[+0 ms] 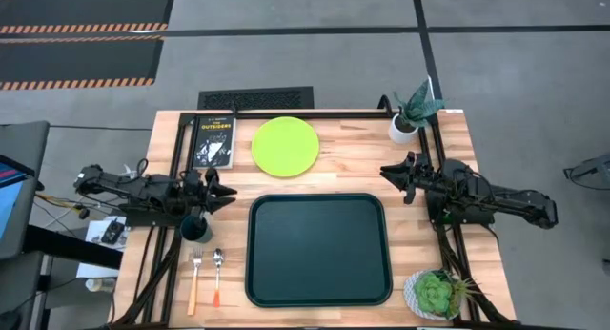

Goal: Pick and place plate/cup/fork/spoon on tray

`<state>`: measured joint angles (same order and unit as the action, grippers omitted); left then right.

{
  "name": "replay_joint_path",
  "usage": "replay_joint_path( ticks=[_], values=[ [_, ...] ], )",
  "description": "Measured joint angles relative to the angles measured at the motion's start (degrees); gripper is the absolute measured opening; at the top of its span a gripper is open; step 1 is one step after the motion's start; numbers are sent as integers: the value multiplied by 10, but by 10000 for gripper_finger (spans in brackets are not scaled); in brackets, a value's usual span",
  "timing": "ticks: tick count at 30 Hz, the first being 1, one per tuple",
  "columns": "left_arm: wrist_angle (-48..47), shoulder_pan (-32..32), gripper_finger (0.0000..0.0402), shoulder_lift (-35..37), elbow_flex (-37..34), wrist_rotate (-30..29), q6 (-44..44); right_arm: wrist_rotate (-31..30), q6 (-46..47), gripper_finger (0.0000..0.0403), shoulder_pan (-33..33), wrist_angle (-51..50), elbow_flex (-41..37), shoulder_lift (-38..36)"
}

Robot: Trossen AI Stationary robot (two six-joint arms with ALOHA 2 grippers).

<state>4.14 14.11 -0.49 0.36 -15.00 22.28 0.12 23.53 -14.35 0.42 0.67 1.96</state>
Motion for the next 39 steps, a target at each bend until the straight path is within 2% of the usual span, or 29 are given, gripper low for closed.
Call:
replay_joint_path(
  ticks=[13, 16, 19, 23, 28, 30, 35, 39],
  values=[
    [12, 0, 112, 0, 0, -60, 49, 0, 0, 123, 0, 0, 0, 0],
    [63, 0, 112, 0, 0, -83, 126, 0, 0, 123, 0, 0, 0, 0],
    [116, 0, 112, 0, 0, -139, 198, -3, 5, 123, -1, 12, -1, 0],
    [219, 0, 112, 0, 3, -198, 230, -1, 112, 123, 3, 29, -1, 0],
    [271, 0, 112, -18, 59, -221, 145, -25, 226, 123, 3, 41, -1, 0],
    [272, 0, 112, -42, 92, -222, 116, -25, 238, 123, 3, 73, -1, 0],
    [270, 0, 112, -145, 201, -211, 44, -44, 232, 123, 3, 175, -1, 0],
    [261, 0, 112, -258, 300, -236, -4, -48, 219, 123, 3, 255, 5, 0]
  ],
)
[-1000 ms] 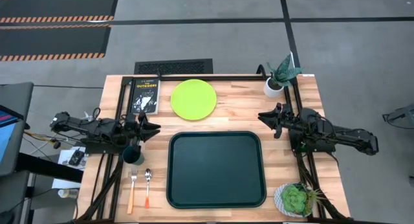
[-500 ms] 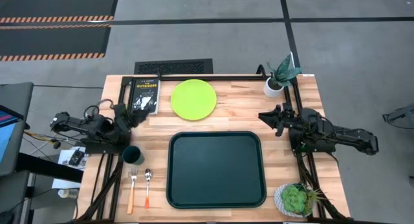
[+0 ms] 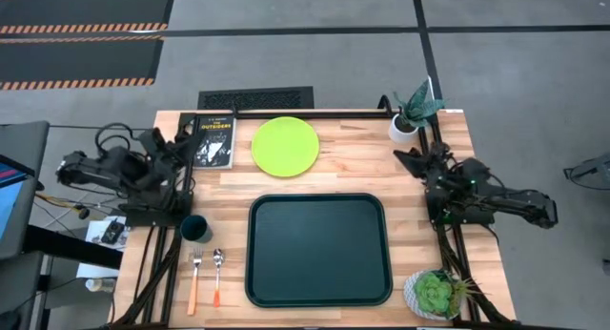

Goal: Pick and place plate/cup/fork/spoon on tray
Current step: Put the dark green cup to the top center of the black tray

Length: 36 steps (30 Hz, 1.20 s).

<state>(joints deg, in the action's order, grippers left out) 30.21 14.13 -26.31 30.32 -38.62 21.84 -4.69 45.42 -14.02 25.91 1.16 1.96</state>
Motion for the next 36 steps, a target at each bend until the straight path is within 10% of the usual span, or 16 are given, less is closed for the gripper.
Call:
replay_joint_path(
  ticks=[19, 36],
  values=[
    [-622, 0, 130, -297, 480, 37, 58, 3, -286, 252, 5, -493, 482, 246],
    [-1160, 1, 285, -372, 519, 249, 333, 33, -319, 270, 5, -634, 565, 475]
  ],
)
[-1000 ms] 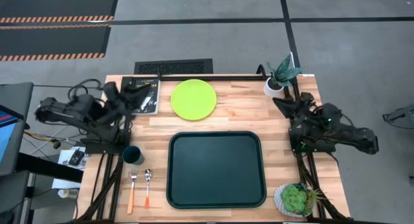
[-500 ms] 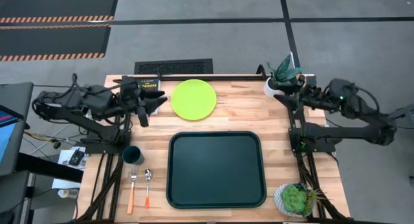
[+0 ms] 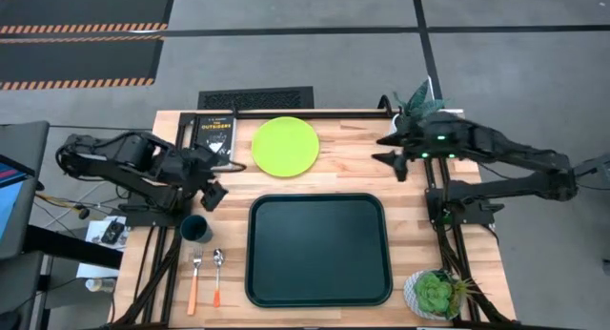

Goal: Pick and place plate/cup/fork/spoon on tray
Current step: Put the dark green cup to the top center of the black tray

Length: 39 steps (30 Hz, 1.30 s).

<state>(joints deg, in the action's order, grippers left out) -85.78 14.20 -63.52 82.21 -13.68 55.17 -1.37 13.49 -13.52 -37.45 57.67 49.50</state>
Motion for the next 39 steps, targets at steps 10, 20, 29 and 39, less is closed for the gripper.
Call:
replay_joint_path(
  ticks=[10, 20, 29, 39],
  values=[
    [-33, 35, 286, 31, -86, 29, 42, 0, 30, 270, 27, 1, 0, 123],
    [13, 63, 286, 95, -261, 80, 70, 1, 47, 270, 66, 4, 0, 203],
    [30, 65, 284, 162, -371, 119, 67, 0, 56, 270, 87, 27, 0, 222],
    [55, 65, 248, 155, -366, 119, -40, 0, 56, 270, 85, 36, 0, 222]
  ],
)
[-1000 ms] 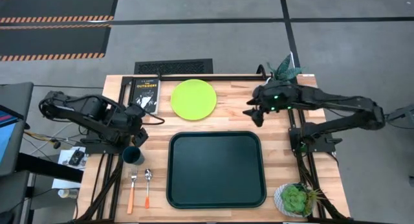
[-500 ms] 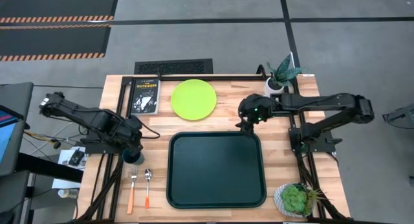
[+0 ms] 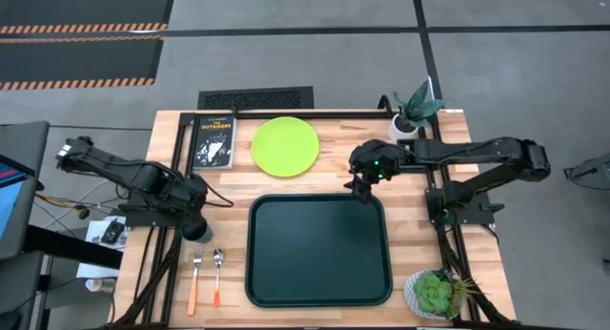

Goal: Pick and place plate/cup/fork/spoon on tray
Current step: Put the dark green cup to the top center of the black tray

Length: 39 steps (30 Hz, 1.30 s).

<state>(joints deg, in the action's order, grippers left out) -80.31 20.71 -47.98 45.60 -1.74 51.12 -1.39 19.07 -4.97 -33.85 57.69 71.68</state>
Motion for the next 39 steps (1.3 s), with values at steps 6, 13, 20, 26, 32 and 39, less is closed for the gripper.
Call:
replay_joint_path(
  ticks=[6, 13, 20, 26, 32, 39],
  values=[
    [-1, 0, 243, -60, 0, 23, -87, 0, 0, 270, 0, 0, 0, 0],
    [-8, 0, 243, -124, 0, 24, -157, 0, 0, 270, 0, 0, 0, 0],
    [-12, 0, 213, -148, 0, 24, -185, 0, 0, 270, 0, 0, 0, 0],
    [-1, -3, 93, -154, 0, 24, -177, 0, 0, 270, 0, 0, 0, 0],
    [24, -3, 11, -154, 1, 8, -141, -1, 0, 270, 0, 0, 0, 0],
    [22, -3, 4, -153, 1, 9, -73, -1, 0, 270, 0, 0, 0, 0]
  ],
)
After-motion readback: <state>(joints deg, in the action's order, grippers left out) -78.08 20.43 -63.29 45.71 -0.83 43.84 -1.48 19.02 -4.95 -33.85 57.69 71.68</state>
